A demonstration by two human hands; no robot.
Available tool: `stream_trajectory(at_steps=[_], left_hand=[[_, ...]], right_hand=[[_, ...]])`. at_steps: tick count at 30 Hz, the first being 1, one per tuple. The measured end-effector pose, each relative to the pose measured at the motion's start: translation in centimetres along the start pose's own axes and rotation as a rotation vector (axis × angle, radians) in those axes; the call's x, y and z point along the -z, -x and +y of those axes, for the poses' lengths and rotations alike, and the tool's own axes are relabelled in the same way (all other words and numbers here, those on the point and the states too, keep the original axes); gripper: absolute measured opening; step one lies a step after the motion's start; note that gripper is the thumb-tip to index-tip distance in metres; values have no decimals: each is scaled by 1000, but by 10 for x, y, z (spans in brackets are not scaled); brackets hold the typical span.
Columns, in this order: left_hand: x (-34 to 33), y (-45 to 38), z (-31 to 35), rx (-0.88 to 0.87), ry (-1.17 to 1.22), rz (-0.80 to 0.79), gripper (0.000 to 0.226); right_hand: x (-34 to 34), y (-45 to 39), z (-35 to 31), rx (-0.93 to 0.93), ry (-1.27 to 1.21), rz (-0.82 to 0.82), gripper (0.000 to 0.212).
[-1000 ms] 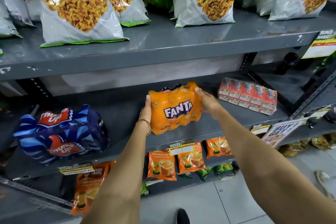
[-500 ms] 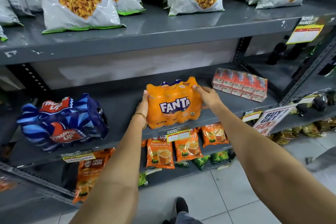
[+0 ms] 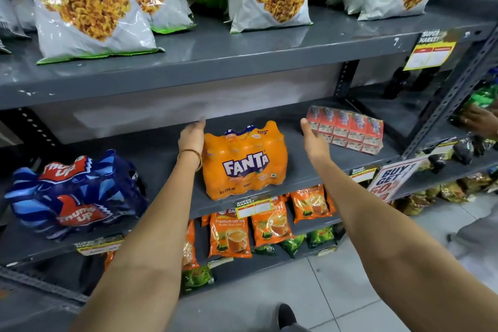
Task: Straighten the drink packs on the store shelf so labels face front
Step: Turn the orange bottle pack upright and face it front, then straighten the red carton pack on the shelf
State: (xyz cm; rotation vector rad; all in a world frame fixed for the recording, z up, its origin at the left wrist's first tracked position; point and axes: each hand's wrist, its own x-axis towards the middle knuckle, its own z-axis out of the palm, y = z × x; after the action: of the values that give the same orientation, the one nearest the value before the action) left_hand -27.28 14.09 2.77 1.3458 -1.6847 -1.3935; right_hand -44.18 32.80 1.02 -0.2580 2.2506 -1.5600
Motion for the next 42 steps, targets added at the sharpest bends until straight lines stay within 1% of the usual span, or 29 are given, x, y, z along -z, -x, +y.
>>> stream_trajectory(at_steps=[3,6,7,10,13,16,18,19,21,23,25,26,28,30,32,33,34,36,37,40,42], left_hand=[[-25,-7,40,-123,-169,-95,55],[-74,-9,61,-206,-306,-203,61],[-101,-9,67,-223,-345,-241,62],[-168,-1,74,-223,-452,-343,64],[-231,4,83,-211,-486,-364,61],[-290,-4,95,-172,-445,-380,58],[-318,-13,96,-131,-401,-398,59],[-329,-20,94,-90,-359,-417,59],[-357,-39,82,17,-289,-464,65],[-371,-57,64,102,-273,-475,77],[-379,-71,47,147,-269,-428,84],[-375,-58,55,158,-261,-395,85],[-375,-48,59,209,-162,-321,79],[-376,-43,60,221,-96,-248,71],[-372,-37,57,217,-58,-159,74],[-367,-33,55,221,-5,-126,75],[-365,-29,53,193,59,-81,75],[-357,-16,45,148,170,18,68],[-353,-8,39,158,205,64,62],[-339,17,13,173,251,182,52],[-329,24,5,164,210,212,52]], right_hand=[[20,-20,0,6,-29,126,61],[45,-46,-1,-47,-27,210,60],[59,-58,1,-68,-23,233,59],[97,-90,8,-134,18,303,56],[137,-125,18,-201,48,316,54],[172,-177,29,-268,52,222,56],[186,-214,41,-326,16,111,58],[190,-224,44,-365,-10,29,57],[196,-245,54,-481,-104,-138,61],[196,-267,72,-553,-97,-230,72],[193,-306,101,-581,-103,-289,79],[192,-307,102,-564,-65,-284,77],[185,-305,95,-511,-43,-208,71],[183,-305,85,-452,-75,-113,73],[179,-314,83,-425,-145,-11,91],[181,-295,64,-422,-163,44,97],[183,-278,48,-380,-198,88,92],[183,-253,30,-294,-230,172,71],[185,-246,28,-269,-222,217,63],[185,-230,38,-200,-202,347,56],[185,-223,41,-176,-166,362,54]])
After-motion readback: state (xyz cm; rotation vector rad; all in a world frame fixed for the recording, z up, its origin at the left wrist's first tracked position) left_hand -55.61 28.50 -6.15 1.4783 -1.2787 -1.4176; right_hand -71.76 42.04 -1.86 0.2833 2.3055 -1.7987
